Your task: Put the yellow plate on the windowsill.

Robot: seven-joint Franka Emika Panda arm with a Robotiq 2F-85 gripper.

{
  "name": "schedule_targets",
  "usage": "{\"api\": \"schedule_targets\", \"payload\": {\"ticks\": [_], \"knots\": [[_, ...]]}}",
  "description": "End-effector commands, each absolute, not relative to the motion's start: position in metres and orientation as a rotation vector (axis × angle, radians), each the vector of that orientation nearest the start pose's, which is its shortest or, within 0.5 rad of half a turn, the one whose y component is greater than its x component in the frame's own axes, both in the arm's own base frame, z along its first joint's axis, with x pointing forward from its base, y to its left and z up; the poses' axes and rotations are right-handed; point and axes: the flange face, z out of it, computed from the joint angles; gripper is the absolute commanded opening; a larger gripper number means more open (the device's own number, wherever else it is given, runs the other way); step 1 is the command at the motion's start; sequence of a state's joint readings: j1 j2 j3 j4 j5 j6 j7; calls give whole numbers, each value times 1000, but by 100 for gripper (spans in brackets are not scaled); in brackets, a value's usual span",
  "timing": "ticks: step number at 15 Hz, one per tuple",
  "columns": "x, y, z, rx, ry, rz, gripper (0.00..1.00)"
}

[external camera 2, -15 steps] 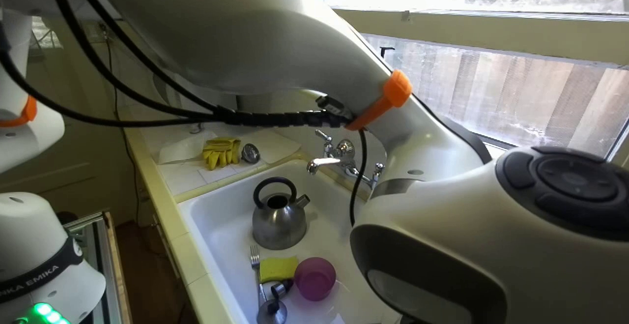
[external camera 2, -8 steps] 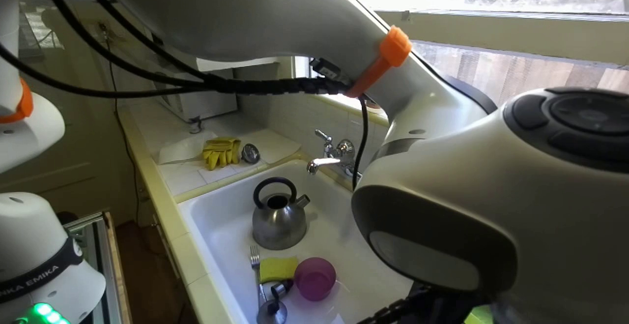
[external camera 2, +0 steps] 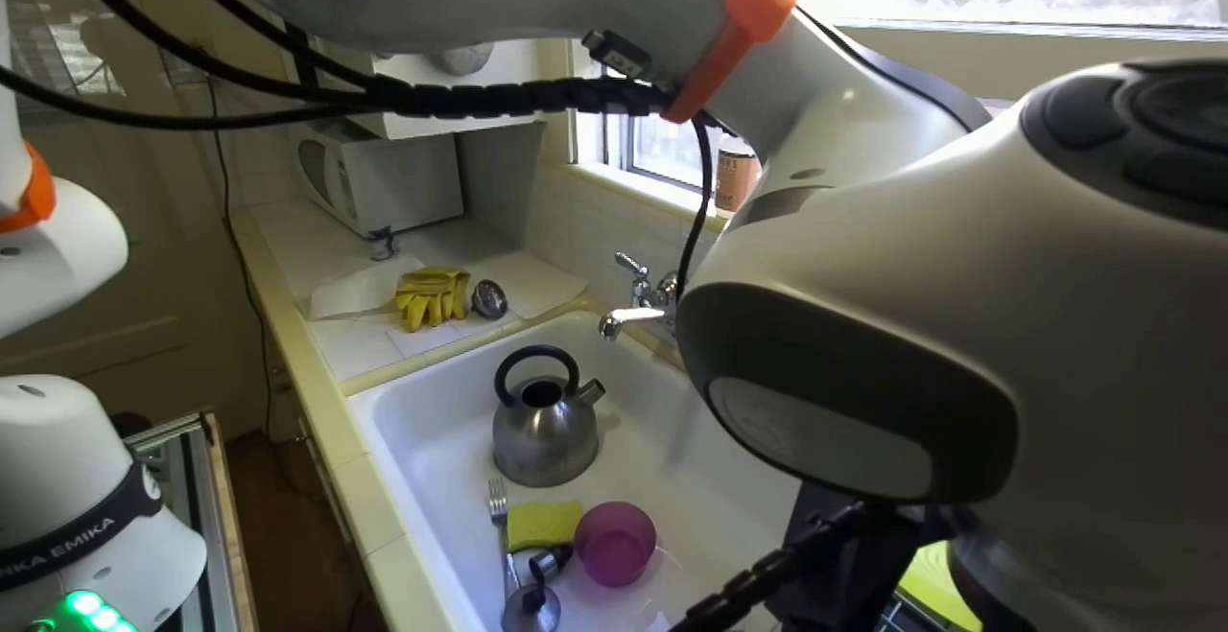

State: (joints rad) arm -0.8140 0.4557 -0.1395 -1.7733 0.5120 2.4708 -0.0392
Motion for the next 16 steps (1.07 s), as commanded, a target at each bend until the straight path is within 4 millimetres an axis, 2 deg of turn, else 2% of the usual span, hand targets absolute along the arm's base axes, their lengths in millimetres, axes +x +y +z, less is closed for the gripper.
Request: {"api": "schedule_targets", "payload": {"ticks": [1, 11, 16], "knots": [[392, -532, 342, -2368, 1626, -536, 0], [394, -496, 352, -2278, 1446, -535, 0], [408, -470, 356, -2221, 1403, -582, 0]]}}
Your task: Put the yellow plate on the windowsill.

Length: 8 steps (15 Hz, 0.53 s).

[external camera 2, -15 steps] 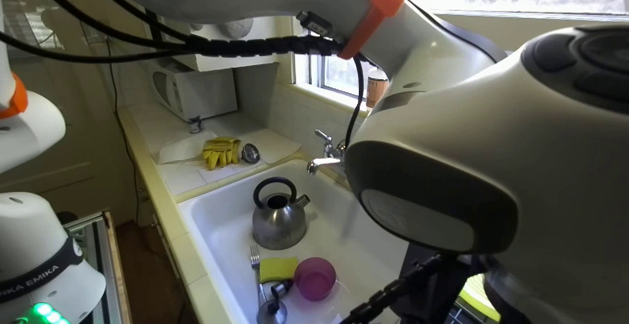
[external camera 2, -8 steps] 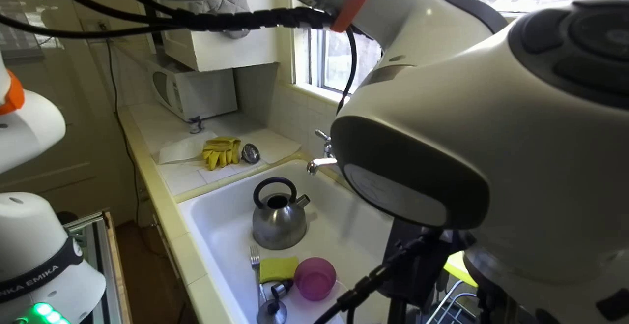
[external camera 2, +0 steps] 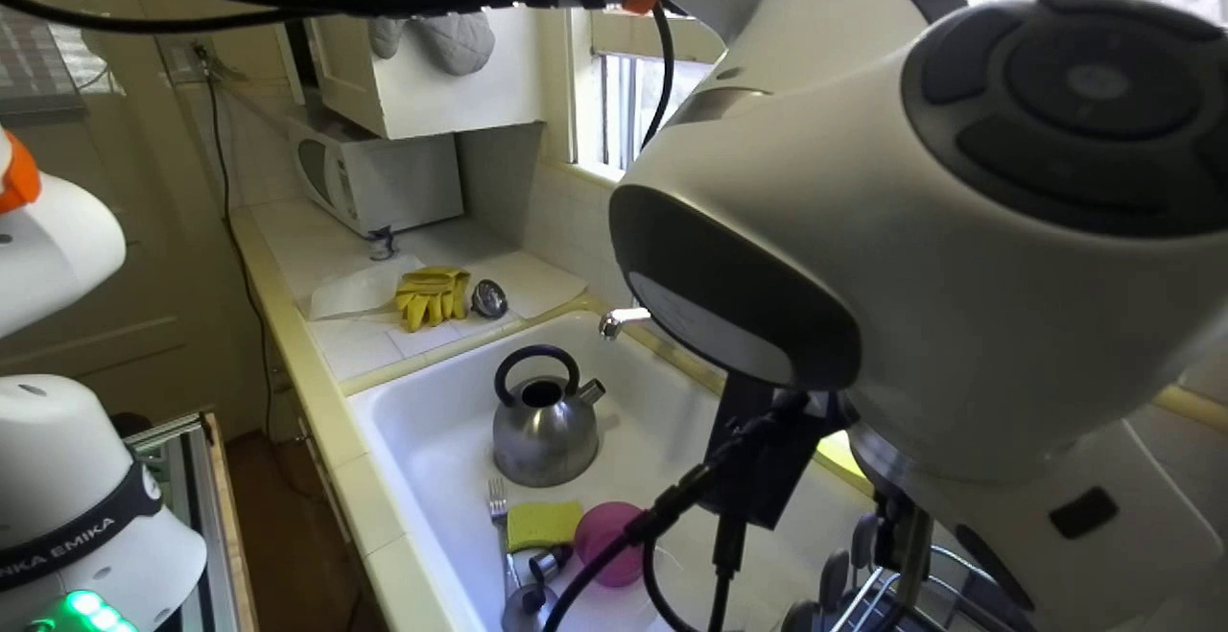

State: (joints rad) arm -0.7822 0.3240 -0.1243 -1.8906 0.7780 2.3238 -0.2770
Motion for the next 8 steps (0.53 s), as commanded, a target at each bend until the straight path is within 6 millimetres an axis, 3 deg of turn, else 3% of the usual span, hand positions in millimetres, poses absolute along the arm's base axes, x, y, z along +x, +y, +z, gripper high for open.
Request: {"api": "schedule_targets", "payload": {"ticks": [1, 8], "knots": [[413, -464, 358, -2206, 1398, -592, 0], [472, -409, 375, -2148, 1328, -641, 0]]}}
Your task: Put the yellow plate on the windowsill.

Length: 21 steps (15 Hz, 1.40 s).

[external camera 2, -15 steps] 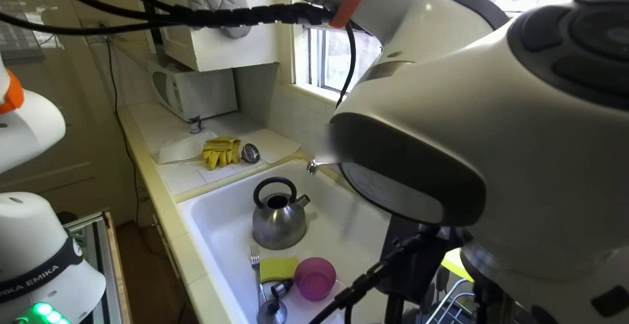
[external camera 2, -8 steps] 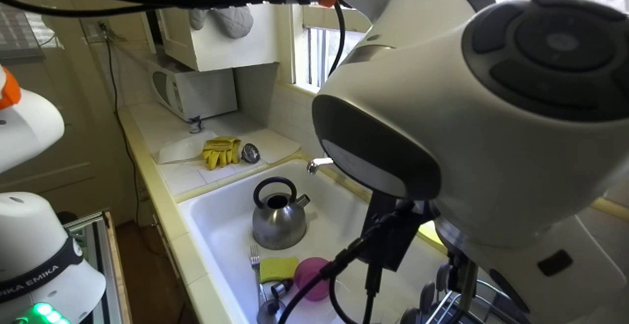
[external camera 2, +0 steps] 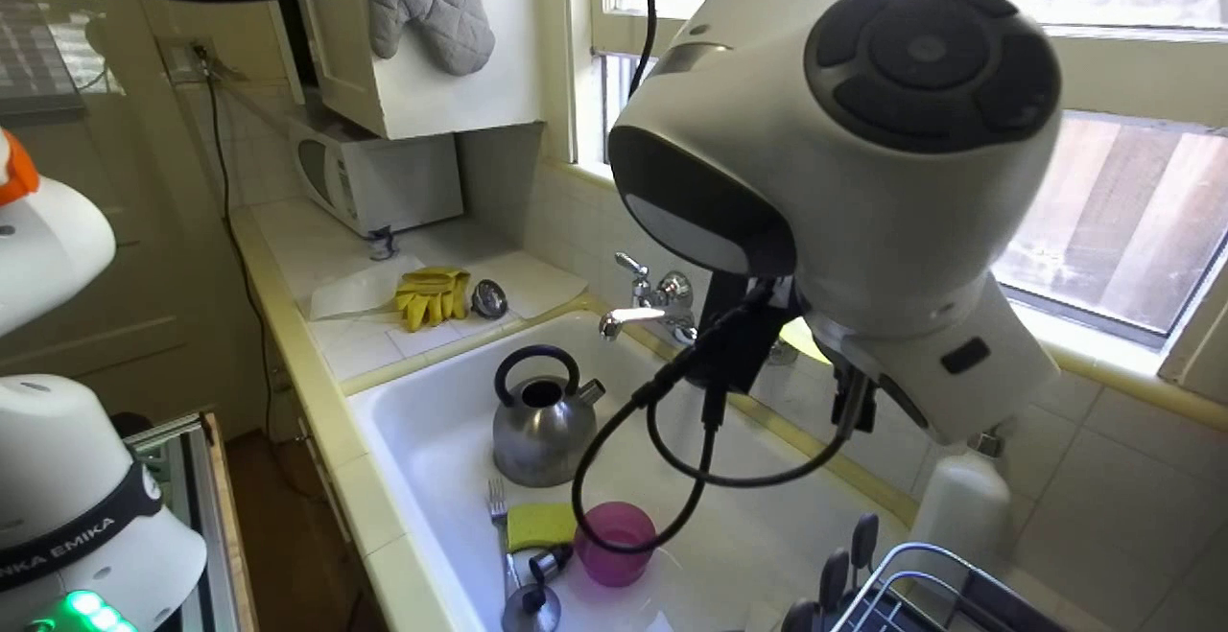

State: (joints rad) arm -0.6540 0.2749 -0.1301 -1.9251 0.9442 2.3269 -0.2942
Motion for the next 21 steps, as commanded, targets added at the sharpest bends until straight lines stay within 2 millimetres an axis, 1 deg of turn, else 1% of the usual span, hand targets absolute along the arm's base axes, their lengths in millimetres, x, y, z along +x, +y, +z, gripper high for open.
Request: {"api": "schedule_targets", "payload": {"ticks": [1, 4, 5, 6, 8, 13, 15, 21], "knots": [[482, -400, 376, -2155, 1317, -651, 0], [508, -381, 379, -2161, 1349, -677, 0], [508, -381, 382, -2164, 1408, -721, 0], [508, -384, 380, -2183, 1334, -677, 0], [514, -378, 383, -2182, 1370, -711, 0], [510, -383, 384, -2179, 1386, -716, 0], [517, -383, 382, -2201, 1376, -701, 0], [548, -375, 375, -2258, 1291, -647, 0]]}}
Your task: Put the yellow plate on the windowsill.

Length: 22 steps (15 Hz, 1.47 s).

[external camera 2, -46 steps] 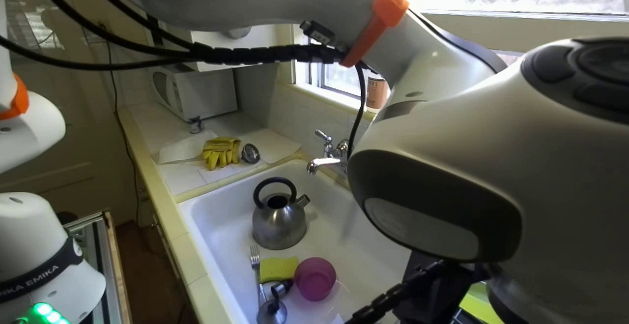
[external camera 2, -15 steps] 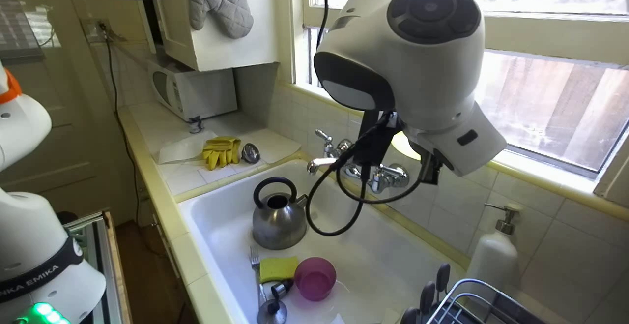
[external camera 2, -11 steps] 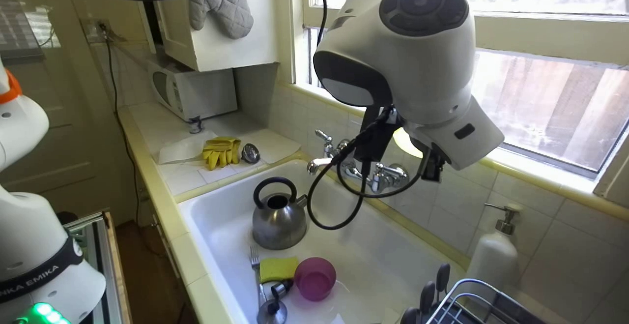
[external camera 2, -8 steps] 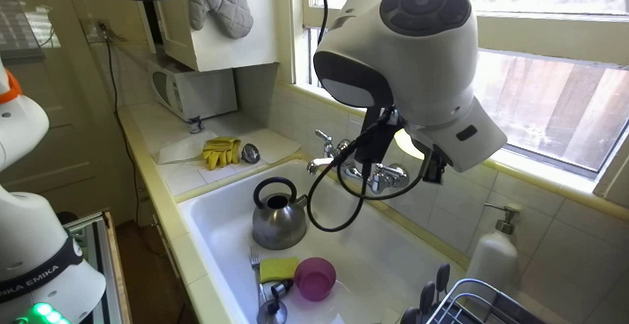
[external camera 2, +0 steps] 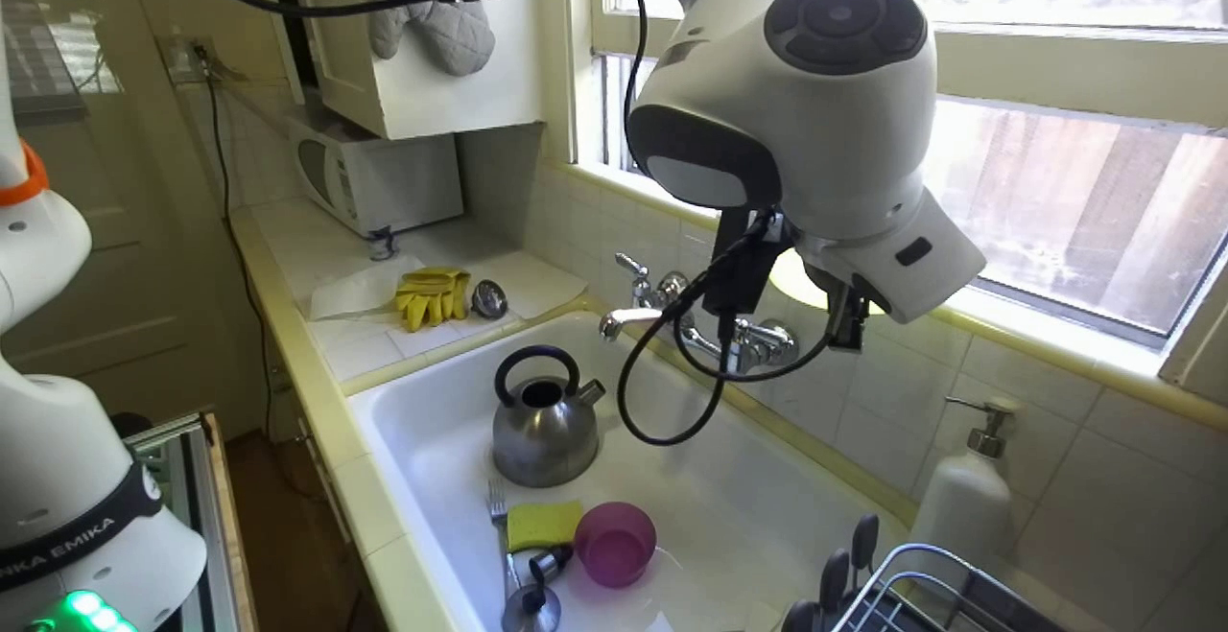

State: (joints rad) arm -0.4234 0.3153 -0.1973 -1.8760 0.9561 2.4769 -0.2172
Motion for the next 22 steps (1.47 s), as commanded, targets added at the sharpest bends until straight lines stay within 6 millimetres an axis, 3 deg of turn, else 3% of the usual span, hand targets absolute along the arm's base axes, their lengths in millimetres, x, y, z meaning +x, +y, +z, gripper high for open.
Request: {"api": "schedule_targets", "payload": {"ticks": [1, 22], "knots": [[553, -375, 375, -2259, 1280, -643, 0], [627, -373, 378, -2410, 1133, -613, 0]]}}
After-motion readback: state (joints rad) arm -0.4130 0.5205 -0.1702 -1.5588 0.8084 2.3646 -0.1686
